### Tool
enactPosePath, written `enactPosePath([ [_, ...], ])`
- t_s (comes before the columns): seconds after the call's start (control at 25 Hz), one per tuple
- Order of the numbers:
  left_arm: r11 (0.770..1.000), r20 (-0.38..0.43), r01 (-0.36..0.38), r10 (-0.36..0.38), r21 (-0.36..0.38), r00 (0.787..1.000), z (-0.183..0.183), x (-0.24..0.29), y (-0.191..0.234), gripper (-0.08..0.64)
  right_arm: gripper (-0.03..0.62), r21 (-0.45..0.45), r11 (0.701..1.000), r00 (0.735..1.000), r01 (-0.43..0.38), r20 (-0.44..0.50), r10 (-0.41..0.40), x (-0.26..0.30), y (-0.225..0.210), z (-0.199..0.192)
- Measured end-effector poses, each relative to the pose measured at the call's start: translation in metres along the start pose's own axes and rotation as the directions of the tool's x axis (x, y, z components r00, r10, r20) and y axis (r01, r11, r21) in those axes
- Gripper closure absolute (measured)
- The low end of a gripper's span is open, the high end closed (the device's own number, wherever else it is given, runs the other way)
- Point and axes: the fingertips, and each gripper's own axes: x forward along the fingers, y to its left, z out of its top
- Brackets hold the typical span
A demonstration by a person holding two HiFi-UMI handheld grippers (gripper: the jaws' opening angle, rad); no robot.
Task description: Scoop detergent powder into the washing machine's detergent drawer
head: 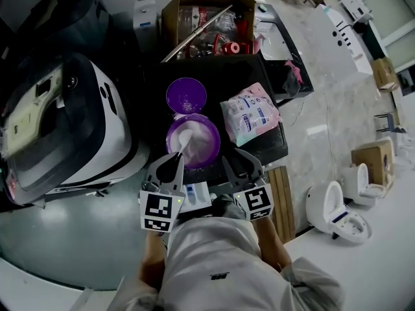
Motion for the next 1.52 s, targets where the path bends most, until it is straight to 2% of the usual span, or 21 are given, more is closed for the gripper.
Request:
enactPosePath([
  [0.16,1.0,-0.064,-0.004,0.003,-0.015,0.998,-0.004,0.012,0.007,0.545,0.496,-0.002,1.0,1.0,0.004,-0.009,-0.004,0.004,-0.002,0.001],
  [0.4,0.999,-0.174,-0.04,0.033,-0.033,0.984,-0.014,0.027,0.014,0.545,0.497,-0.007,1.0,1.0,-0.023,-0.015,0.023,0.014,-0.011,0.003],
  [0.64,0.994,-0.26,-0.082,0.063,-0.065,0.963,-0.02,0.044,0.013,0.545,0.496,-0.008,0.994,0.994,-0.111,-0.005,0.111,0.033,-0.021,0.009],
  [0.8,0.987,-0.321,-0.134,0.099,-0.089,0.942,-0.027,0.057,0.013,0.545,0.497,-0.068,0.978,0.979,-0.197,0.032,0.199,0.046,-0.028,0.014],
  [1.0,0.972,-0.409,-0.206,0.143,-0.113,0.901,-0.043,0.073,0.014,0.545,0.496,-0.093,0.953,0.955,-0.29,0.042,0.294,0.056,-0.034,0.021],
  [1.16,0.96,-0.49,-0.261,0.178,-0.106,0.853,-0.05,0.079,0.017,0.545,0.497,-0.135,0.927,0.928,-0.351,0.086,0.364,0.066,-0.041,0.031],
  [1.4,0.948,-0.553,-0.295,0.184,-0.117,0.813,-0.051,0.09,0.019,0.545,0.497,-0.145,0.899,0.899,-0.413,0.094,0.428,0.076,-0.053,0.039],
  [1.52,0.949,-0.6,-0.3,0.184,-0.098,0.779,-0.055,0.096,0.018,0.545,0.496,-0.148,0.889,0.889,-0.434,0.09,0.449,0.08,-0.057,0.041],
])
